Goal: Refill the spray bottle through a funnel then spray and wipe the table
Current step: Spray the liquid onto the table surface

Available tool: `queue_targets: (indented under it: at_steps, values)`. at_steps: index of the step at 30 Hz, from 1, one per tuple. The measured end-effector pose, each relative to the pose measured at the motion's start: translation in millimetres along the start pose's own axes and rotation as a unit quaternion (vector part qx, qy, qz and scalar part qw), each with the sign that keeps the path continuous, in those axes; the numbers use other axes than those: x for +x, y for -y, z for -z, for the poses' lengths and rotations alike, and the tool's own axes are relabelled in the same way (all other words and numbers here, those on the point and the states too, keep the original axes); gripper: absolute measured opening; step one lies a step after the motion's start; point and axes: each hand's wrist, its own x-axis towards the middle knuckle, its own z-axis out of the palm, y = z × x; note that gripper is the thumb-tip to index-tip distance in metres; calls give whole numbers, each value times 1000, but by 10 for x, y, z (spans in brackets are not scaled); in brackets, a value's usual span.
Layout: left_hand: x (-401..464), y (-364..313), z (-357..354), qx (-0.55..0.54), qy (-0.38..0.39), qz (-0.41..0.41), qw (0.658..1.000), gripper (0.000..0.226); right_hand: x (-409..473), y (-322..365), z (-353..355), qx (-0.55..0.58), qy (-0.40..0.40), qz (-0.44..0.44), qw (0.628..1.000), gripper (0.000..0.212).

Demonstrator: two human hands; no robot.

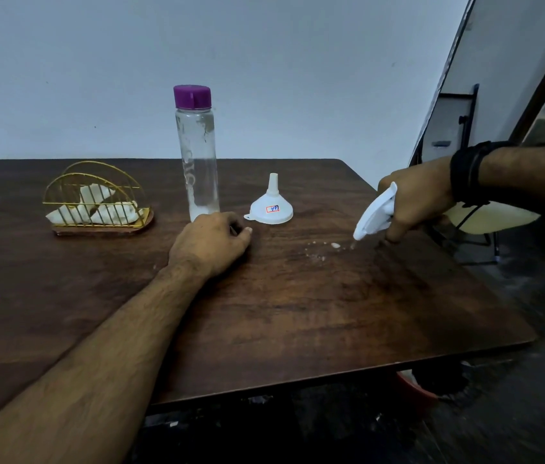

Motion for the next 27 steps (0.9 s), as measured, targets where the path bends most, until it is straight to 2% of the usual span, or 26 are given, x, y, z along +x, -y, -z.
queue_targets:
  at_steps: [3,5,6,8,9,11,13,16,19,23,25,27]
  values:
    - [-4,0,-2,2,-3,0,1000,18,-60,70,38,48,7,36,998,29]
    - [-8,-6,-2,-2,1,2,1000,20,-113,115,118,91,5,77,993,51]
    - [-7,-10,-1,-4,2,2,1000,20,-114,115,156,119,-8,98,988,52]
    - [0,-11,4,-5,3,2,1000,19,-80,122,212,189,-57,121,973,21]
    - [0,-13,3,-5,5,2,1000,19,-36,94,237,236,-80,119,961,8]
    - [9,-13,-3,-7,6,4,1000,20,68,47,300,323,-131,104,931,29]
    - [25,-6,-9,-7,6,7,1000,23,171,62,322,401,-178,104,892,40]
    - [26,-7,-15,-8,0,11,1000,22,410,63,304,499,-235,83,830,44]
    - [32,-11,-24,1,-3,11,1000,24,664,63,232,552,-288,62,780,38]
    - [50,-17,-31,3,-3,19,1000,27,933,60,161,601,-350,57,716,42]
    - [50,-19,-27,1,-3,21,1000,28,1018,59,166,606,-378,59,698,43]
    - [35,-21,-24,5,0,22,1000,28,1085,68,163,605,-392,67,690,27]
